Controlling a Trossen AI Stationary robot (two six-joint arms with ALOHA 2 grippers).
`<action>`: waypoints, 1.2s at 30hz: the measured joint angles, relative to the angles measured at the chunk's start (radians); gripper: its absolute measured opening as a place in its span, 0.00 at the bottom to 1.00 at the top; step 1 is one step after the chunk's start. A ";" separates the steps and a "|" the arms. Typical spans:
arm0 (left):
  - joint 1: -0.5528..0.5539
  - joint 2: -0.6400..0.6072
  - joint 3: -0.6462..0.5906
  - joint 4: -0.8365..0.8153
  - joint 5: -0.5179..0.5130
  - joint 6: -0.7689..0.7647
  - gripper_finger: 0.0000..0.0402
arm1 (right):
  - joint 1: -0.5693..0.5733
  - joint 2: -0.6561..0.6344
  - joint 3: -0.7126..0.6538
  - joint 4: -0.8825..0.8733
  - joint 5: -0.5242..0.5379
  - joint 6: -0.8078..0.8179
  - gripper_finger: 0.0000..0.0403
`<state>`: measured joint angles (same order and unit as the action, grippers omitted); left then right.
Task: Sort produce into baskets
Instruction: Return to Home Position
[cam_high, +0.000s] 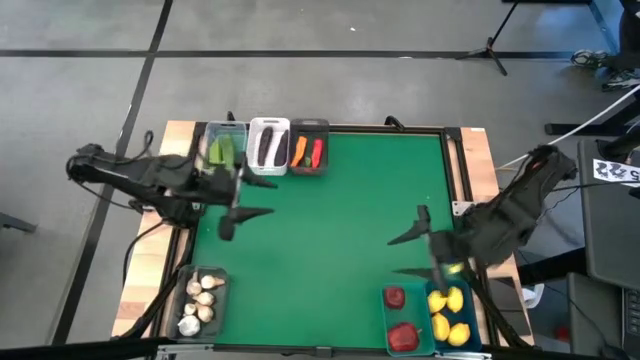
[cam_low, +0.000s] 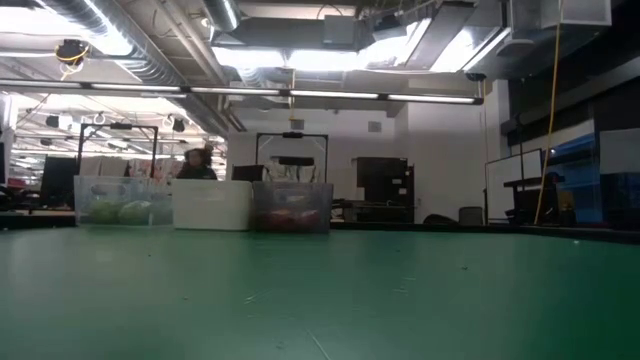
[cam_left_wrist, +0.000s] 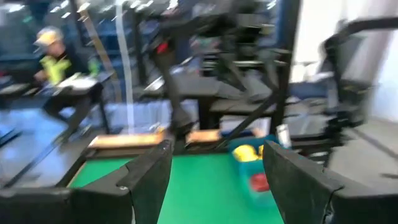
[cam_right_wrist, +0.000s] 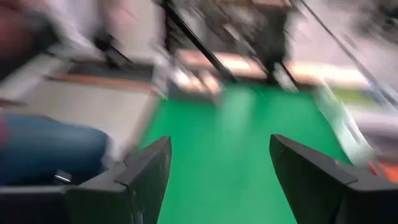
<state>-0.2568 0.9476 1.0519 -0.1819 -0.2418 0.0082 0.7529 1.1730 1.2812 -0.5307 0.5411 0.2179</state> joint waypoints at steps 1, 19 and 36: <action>-0.025 -0.015 0.000 0.005 0.000 0.007 0.61 | -0.014 -0.028 0.000 0.050 -0.059 -0.053 0.67; -0.366 -0.142 -0.045 -0.045 -0.107 0.041 0.61 | -0.233 -0.455 -0.332 0.336 -0.307 -0.153 0.67; -0.420 -0.473 -0.516 0.258 -0.207 -0.055 0.61 | -0.230 -0.789 -0.695 0.481 -0.254 -0.090 0.67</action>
<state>-0.6764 0.4748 0.5361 0.0761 -0.4486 -0.0463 0.5228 0.3836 0.5859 -0.0494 0.2872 0.1276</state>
